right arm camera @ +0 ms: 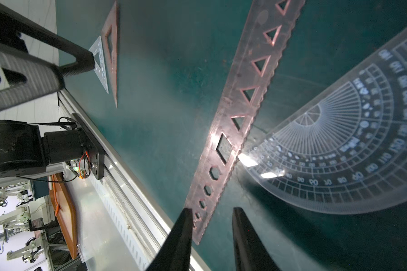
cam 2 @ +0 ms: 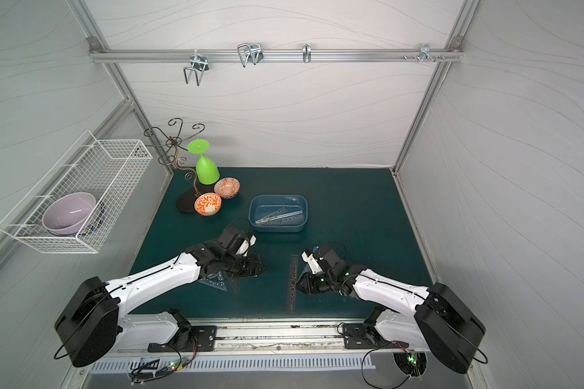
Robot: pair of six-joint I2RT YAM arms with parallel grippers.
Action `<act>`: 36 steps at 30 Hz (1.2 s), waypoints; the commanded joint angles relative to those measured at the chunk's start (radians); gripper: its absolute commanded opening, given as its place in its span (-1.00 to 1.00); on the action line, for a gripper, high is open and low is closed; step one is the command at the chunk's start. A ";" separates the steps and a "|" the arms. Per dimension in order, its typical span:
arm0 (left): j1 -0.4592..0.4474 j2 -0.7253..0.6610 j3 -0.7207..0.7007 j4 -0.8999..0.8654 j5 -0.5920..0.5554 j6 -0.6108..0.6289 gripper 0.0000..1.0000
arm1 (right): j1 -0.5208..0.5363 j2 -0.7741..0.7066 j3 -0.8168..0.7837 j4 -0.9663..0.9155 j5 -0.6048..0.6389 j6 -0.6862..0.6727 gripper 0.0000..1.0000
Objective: Put the scattered rulers into the storage box
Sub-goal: Move the ruler to the center of the board.
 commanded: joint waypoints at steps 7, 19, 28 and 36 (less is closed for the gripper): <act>-0.002 0.031 -0.006 0.022 -0.013 0.000 0.32 | 0.000 0.169 0.020 0.139 -0.026 0.000 -0.35; 0.000 0.028 -0.018 0.007 -0.035 0.011 0.32 | -0.026 0.311 0.066 0.202 -0.046 -0.023 -0.36; 0.028 0.002 -0.054 0.016 -0.031 0.009 0.32 | -0.091 0.392 0.100 0.211 -0.044 -0.048 -0.36; 0.057 -0.009 -0.073 0.029 -0.013 0.014 0.32 | -0.079 0.484 0.177 0.234 -0.063 -0.047 -0.37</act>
